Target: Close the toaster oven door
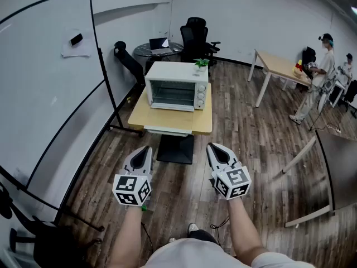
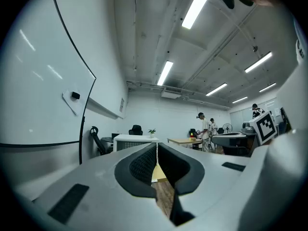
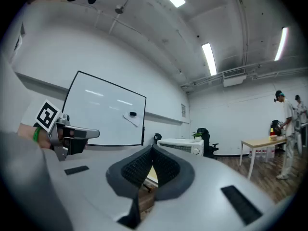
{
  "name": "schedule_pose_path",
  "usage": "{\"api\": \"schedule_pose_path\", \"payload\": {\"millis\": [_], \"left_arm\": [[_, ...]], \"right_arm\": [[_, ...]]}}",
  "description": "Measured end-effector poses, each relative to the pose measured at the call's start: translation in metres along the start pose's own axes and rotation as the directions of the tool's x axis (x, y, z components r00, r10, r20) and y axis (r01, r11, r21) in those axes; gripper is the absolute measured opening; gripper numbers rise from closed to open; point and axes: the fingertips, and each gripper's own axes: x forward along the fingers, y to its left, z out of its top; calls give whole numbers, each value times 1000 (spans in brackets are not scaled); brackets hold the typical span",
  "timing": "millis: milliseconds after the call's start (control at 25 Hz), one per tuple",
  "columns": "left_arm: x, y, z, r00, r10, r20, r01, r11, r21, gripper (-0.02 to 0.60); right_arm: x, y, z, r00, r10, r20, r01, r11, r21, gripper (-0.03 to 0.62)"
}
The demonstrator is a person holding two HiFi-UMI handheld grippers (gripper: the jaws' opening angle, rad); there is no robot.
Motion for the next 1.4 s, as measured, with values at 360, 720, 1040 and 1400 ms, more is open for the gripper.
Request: {"api": "schedule_pose_path", "payload": {"millis": [360, 720, 1040, 1400], "left_arm": [[-1, 0, -1, 1000, -3, -1, 3, 1000, -1, 20], [-1, -2, -2, 1000, -9, -12, 9, 1000, 11, 20], [1, -5, -4, 1000, -24, -11, 25, 999, 22, 21], [9, -18, -8, 996, -90, -25, 91, 996, 16, 223]], "right_arm": [[1, 0, 0, 1000, -2, 2, 2, 1000, 8, 0], [4, 3, 3, 1000, 1, 6, -1, 1000, 6, 0], [4, 3, 2, 1000, 4, 11, -4, 1000, 8, 0], [6, 3, 2, 1000, 7, 8, -7, 1000, 14, 0]]}}
